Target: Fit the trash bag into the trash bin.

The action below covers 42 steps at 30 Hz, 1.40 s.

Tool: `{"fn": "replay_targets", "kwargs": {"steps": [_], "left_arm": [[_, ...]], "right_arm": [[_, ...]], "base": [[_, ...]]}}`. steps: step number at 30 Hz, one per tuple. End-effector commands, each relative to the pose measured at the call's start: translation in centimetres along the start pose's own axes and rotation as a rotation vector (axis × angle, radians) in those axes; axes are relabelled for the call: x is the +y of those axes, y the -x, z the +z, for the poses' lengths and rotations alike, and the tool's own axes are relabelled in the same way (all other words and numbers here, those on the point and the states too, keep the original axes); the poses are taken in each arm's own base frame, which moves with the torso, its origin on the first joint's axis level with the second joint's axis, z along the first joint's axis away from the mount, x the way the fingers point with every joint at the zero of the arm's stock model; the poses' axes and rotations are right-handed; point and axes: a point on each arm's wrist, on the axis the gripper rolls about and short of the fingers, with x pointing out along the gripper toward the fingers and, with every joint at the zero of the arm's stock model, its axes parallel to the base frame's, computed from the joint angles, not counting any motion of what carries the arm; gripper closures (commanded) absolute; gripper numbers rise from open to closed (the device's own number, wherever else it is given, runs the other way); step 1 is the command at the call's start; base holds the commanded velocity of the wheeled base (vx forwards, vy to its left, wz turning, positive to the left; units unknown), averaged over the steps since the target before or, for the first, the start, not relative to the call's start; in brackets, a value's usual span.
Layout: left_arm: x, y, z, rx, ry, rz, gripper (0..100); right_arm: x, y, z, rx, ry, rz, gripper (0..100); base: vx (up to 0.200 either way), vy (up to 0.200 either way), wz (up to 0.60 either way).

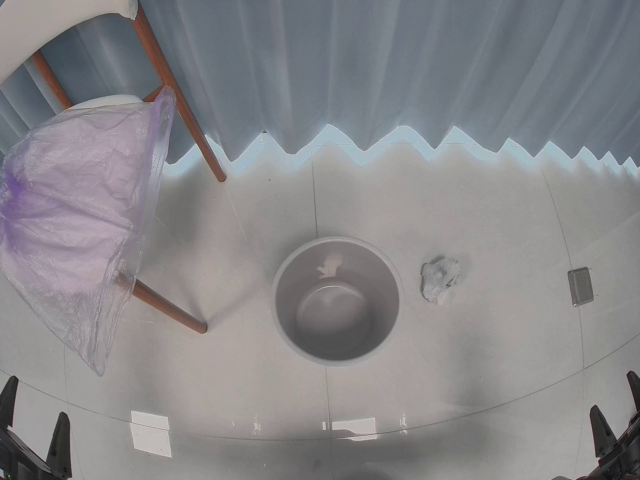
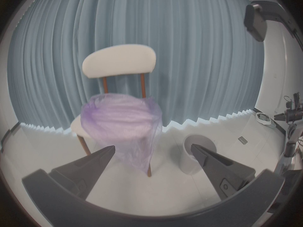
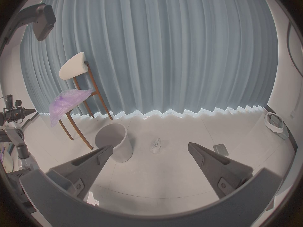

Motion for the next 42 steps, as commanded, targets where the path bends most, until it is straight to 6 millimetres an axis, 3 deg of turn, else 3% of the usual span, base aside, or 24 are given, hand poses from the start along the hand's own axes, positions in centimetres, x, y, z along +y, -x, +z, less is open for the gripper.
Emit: {"fn": "replay_targets", "kwargs": {"steps": [1,11,16,18,23,31,42], "left_arm": [[0.2,-0.4,3.6,0.037,-0.067,-0.087,0],[0.6,-3.6,7.9,0.107,-0.043,-0.21,0],[0.7,-8.3,11.5,0.125,-0.034,-0.301,0],[0.5,-10.5,11.9,0.154,-0.036,-0.335,0],[0.1,-12.9,12.5,0.185,-0.058,-0.367,0],[-0.6,-16.9,13.2,0.195,-0.276,-0.416,0],[-3.3,-22.5,13.1,0.315,-0.511,-0.234,0]], "right_arm": [[0.0,0.0,-0.5,-0.002,0.002,0.001,0],[0.0,0.0,-0.5,-0.002,0.002,0.001,0],[0.0,0.0,-0.5,-0.002,0.004,0.001,0],[0.0,0.0,-0.5,-0.002,0.002,0.001,0],[0.0,0.0,-0.5,-0.004,0.004,0.001,0],[0.0,0.0,-0.5,-0.004,0.002,0.002,0],[0.0,0.0,-0.5,-0.002,0.002,0.002,0]], "base": [[0.0,0.0,0.0],[0.0,0.0,0.0],[0.0,0.0,0.0],[0.0,0.0,0.0],[0.0,0.0,0.0],[0.0,0.0,0.0],[0.0,0.0,0.0]]}}
